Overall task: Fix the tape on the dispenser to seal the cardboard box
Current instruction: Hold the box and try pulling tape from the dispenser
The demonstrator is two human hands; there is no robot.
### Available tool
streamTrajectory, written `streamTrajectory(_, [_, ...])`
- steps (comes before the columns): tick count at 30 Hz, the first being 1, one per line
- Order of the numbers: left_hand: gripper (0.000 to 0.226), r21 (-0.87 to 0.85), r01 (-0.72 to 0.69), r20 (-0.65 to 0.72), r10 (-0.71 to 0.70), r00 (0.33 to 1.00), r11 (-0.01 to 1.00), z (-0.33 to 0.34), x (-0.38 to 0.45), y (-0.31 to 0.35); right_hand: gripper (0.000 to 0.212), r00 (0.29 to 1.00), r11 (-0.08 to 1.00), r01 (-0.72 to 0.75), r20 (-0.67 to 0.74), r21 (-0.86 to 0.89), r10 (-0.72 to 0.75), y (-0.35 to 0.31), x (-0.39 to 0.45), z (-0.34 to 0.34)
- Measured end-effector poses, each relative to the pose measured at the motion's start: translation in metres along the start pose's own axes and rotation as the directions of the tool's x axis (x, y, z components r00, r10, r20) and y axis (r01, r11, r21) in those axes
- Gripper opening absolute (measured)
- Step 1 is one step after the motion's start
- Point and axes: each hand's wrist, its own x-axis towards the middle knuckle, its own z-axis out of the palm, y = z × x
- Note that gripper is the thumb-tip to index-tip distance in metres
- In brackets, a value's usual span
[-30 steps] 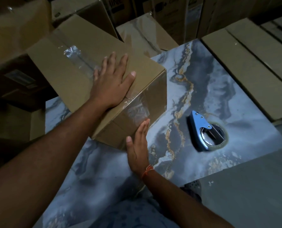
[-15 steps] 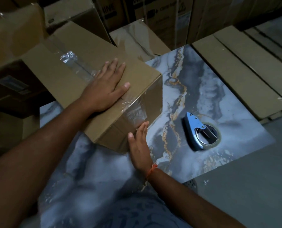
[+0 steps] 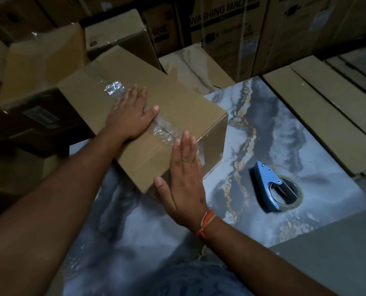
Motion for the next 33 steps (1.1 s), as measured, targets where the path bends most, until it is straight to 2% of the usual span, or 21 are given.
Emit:
streamTrajectory(6, [0.092,0.001,0.154,-0.034,-0.154,0.988,0.988,0.001,0.005,0.007,0.081,0.992,0.977,-0.120,-0.024,0.175,0.126,0.029,-0.026,0.024])
streamTrajectory(11, [0.092,0.008,0.194,-0.011,-0.194,0.981,0.981,0.004,0.002,0.023,0.082,0.928,0.889,-0.369,0.156,0.269,0.338,0.059,-0.049,0.050])
streamTrajectory(15, [0.086,-0.031,0.070,0.042,-0.069,0.997,0.997,0.007,-0.033,0.057,0.080,0.803,0.741,-0.591,0.311,0.317,0.508,0.069,-0.053,0.057])
streamTrajectory(17, [0.082,-0.039,-0.019,0.054,0.021,0.998,0.999,0.009,-0.052,0.071,0.079,0.746,0.694,-0.656,0.392,0.297,0.538,0.074,-0.053,0.055])
streamTrajectory(22, [0.075,-0.062,-0.106,0.087,0.112,0.990,0.992,0.009,-0.071,0.084,0.086,0.698,0.730,-0.656,0.523,0.193,0.489,0.085,-0.051,0.042])
streamTrajectory(24, [0.073,-0.073,-0.119,0.093,0.125,0.988,0.990,0.009,-0.074,0.086,0.087,0.711,0.778,-0.608,0.543,0.155,0.447,0.088,-0.050,0.031])
streamTrajectory(27, [0.072,-0.089,-0.138,0.104,0.147,0.984,0.987,0.008,-0.081,0.092,0.064,0.799,0.860,-0.482,0.488,0.169,0.352,0.093,-0.052,0.001])
streamTrajectory(30, [0.081,-0.045,-0.168,0.114,0.172,0.979,0.985,0.009,-0.100,0.106,0.048,0.861,0.907,-0.422,0.314,0.002,0.400,0.107,-0.067,-0.038])
streamTrajectory(33, [0.081,-0.062,-0.281,-0.042,0.279,0.959,0.958,0.017,-0.127,0.124,0.044,0.930,0.911,-0.323,0.092,-0.258,0.356,0.132,-0.087,-0.076])
